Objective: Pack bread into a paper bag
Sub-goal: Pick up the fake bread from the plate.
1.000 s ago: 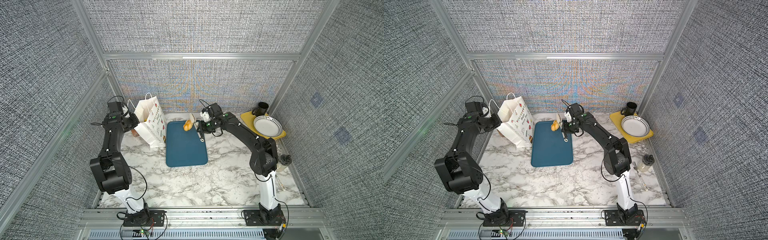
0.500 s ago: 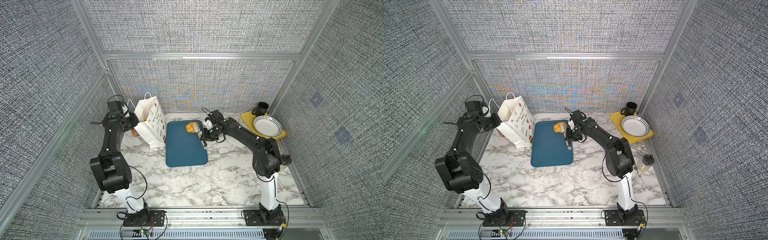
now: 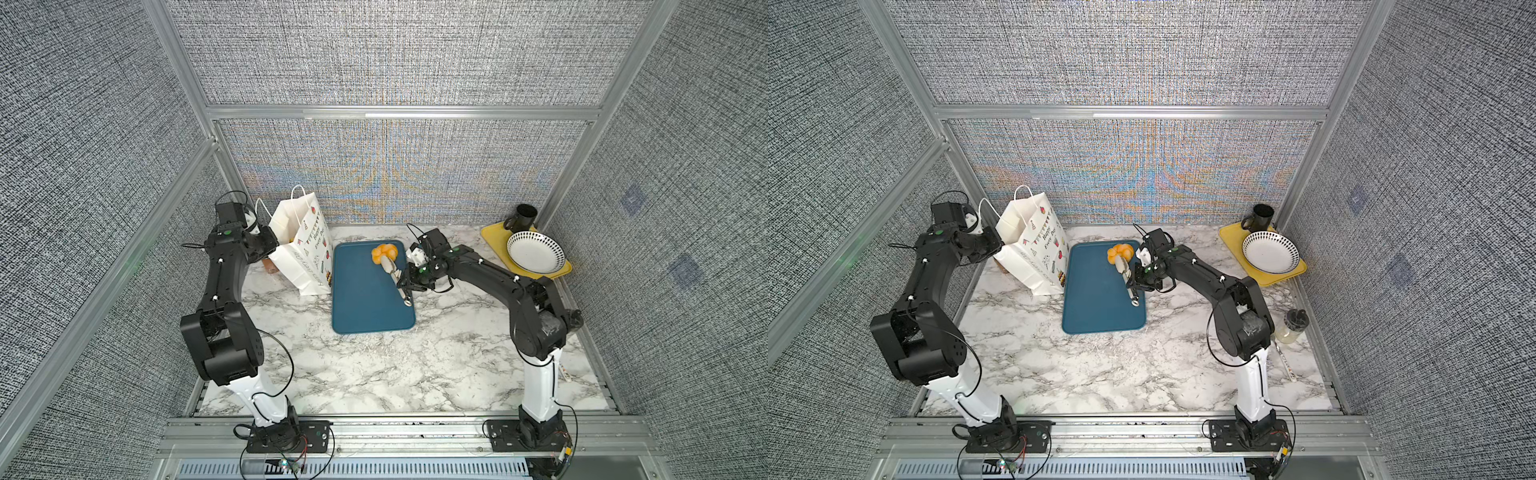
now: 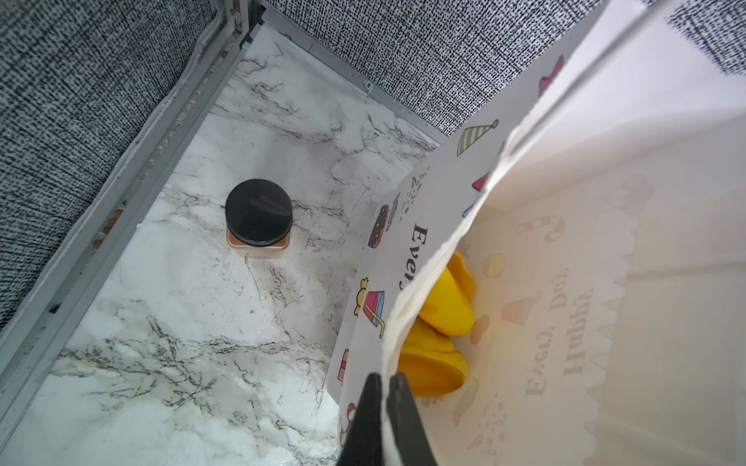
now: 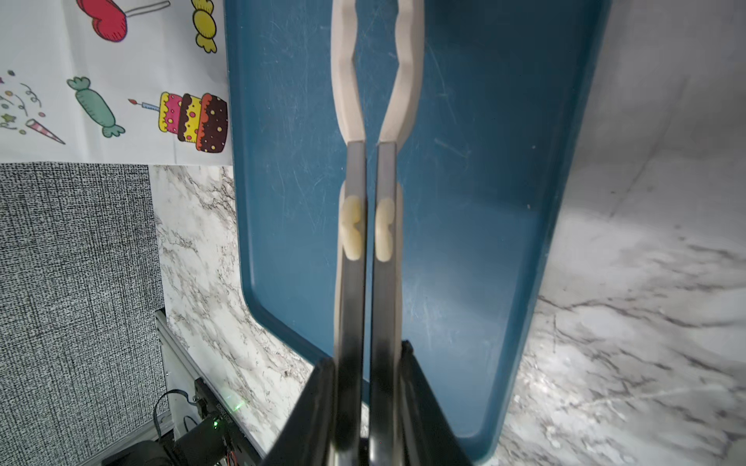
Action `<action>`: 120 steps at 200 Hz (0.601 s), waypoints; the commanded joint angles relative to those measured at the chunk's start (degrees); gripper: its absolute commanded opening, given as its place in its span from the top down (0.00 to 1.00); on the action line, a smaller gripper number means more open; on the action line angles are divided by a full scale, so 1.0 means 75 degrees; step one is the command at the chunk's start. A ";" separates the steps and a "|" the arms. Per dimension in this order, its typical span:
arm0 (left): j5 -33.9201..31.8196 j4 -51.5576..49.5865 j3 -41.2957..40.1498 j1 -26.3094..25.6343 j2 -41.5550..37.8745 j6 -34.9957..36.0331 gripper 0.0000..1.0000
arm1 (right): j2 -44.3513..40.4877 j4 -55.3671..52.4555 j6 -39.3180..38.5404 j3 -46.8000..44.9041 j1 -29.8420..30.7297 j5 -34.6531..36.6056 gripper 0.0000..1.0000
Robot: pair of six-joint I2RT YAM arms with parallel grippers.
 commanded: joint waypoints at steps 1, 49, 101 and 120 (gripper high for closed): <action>-0.0056 -0.0192 0.0087 0.0019 0.0053 0.0161 0.98 | 0.0138 0.0042 0.0023 0.0254 -0.0048 0.0091 0.72; -0.0056 -0.0135 0.0088 0.0032 0.0088 0.0115 0.98 | 0.0117 0.0185 0.0277 0.0315 -0.0267 0.0155 0.69; -0.0033 -0.0093 0.0156 0.0049 0.0146 0.0067 0.98 | -0.0125 0.0112 0.0499 0.0217 -0.0450 0.0008 0.69; -0.0032 -0.0032 0.0107 0.0052 0.0129 0.0035 0.98 | -0.0223 0.0161 0.0476 0.0087 -0.0473 0.0163 0.68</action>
